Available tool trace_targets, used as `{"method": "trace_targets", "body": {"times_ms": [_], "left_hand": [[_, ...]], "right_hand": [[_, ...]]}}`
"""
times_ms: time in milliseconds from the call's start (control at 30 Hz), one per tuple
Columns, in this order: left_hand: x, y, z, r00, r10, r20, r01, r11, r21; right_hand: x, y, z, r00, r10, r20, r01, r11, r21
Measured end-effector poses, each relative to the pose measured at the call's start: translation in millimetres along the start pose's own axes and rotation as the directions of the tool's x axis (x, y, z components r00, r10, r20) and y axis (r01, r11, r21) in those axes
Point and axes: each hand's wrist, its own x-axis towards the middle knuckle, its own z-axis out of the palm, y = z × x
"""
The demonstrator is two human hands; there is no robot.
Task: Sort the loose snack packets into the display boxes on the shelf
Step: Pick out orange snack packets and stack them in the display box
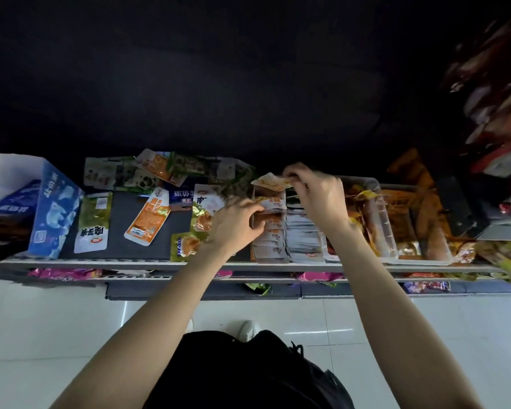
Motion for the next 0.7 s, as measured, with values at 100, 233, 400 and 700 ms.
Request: {"method": "trace_targets", "body": {"times_ms": [100, 233, 400, 700], "left_hand": [[1.6, 1.3, 2.2, 0.999, -0.015, -0.046, 0.016, 1.0, 0.027], [3.9, 4.0, -0.4, 0.996, -0.029, -0.08, 0.032, 0.999, 0.038], [2.1, -1.9, -3.9, 0.993, -0.052, -0.104, 0.06, 0.995, 0.075], [4.7, 3.8, -5.2, 0.994, -0.034, -0.102, 0.037, 0.999, 0.032]], "right_hand": [[5.3, 3.7, -0.9, 0.998, -0.062, -0.003, 0.062, 0.998, -0.017], [7.0, 7.5, 15.0, 0.996, -0.084, 0.042, 0.087, 0.994, -0.067], [15.3, 3.6, 35.5, 0.975, -0.055, 0.213, 0.15, 0.875, -0.461], [18.7, -5.5, 45.0, 0.932, 0.098, 0.348, 0.101, 0.853, -0.511]]}}
